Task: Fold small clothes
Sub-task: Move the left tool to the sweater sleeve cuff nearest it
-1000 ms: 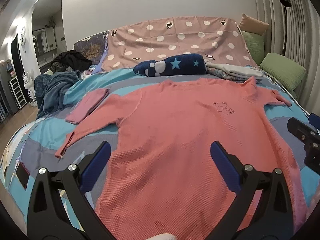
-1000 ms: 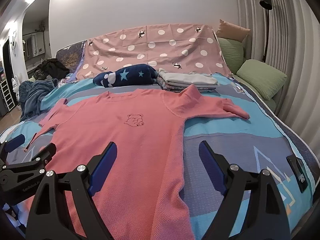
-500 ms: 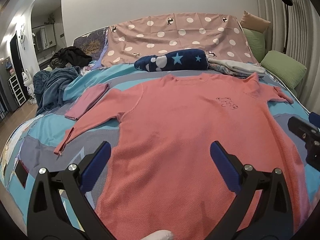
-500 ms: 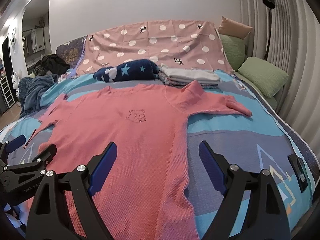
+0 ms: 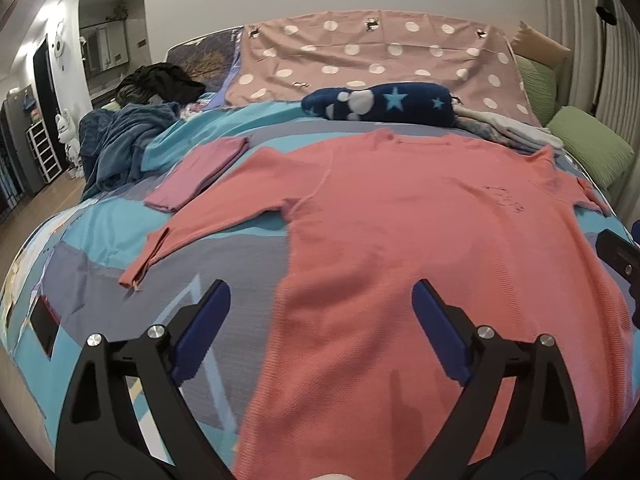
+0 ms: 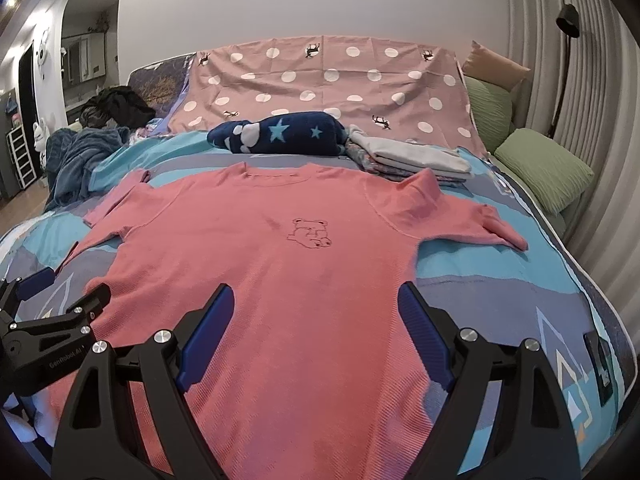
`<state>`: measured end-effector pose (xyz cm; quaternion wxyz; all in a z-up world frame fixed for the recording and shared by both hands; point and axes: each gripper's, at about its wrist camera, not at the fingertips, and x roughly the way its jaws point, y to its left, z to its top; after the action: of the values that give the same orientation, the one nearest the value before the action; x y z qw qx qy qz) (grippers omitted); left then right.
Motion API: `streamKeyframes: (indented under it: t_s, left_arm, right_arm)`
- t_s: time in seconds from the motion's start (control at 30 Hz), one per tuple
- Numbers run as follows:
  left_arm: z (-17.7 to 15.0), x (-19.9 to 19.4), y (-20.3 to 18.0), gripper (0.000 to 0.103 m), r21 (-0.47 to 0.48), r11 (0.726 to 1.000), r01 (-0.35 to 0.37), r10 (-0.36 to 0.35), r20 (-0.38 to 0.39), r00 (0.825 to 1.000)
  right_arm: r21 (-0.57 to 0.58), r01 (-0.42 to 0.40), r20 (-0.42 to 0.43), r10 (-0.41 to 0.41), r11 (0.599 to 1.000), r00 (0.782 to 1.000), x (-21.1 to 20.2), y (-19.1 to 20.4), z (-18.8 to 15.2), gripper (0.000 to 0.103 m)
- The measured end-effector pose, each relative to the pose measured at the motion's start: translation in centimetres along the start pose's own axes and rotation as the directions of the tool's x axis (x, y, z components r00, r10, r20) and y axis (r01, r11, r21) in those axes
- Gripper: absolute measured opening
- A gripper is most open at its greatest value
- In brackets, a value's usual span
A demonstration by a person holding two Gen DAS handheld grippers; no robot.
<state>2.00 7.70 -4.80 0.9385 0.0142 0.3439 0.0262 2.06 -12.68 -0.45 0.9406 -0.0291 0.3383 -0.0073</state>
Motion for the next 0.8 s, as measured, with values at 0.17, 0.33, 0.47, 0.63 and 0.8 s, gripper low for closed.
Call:
streamKeyframes:
  t_s: [0.17, 0.33, 0.47, 0.63, 0.8]
  left_arm:
    - [0.1, 1.0, 2.1, 0.093, -0.039, 0.999, -0.012, 0.012, -0.009, 1.0]
    - [0.5, 2.3, 5.5, 0.091, -0.096, 0.995, -0.008, 0.006, -0.017, 1.0]
    - [1.2, 3.4, 8.2, 0.089, -0.089, 0.994, -0.057, 0.053, -0.042, 0.998]
    - [2.1, 5.4, 14.2, 0.084, -0.1, 0.98, -0.172, 0.164, -0.084, 0.983]
    - [1.5, 9.1, 22.2, 0.064, -0.214, 0.951, -0.224, 0.184, -0.192, 0.964]
  right_arm:
    - [-0.033, 0.004, -0.012, -0.005, 0.999, 1.0, 1.0, 1.7, 0.6, 0.085]
    - [-0.086, 0.012, -0.019, -0.013, 0.996, 1.0, 2.0, 3.9, 1.5, 0.085]
    - [-0.159, 0.017, -0.024, -0.021, 0.987, 0.999, 2.8, 5.8, 2.3, 0.085]
    - [-0.26, -0.016, -0.045, 0.005, 0.965, 0.999, 4.5, 8.4, 3.5, 0.08]
    - [-0.276, -0.154, -0.132, 0.122, 0.949, 0.984, 6.5, 10.4, 4.6, 0.063]
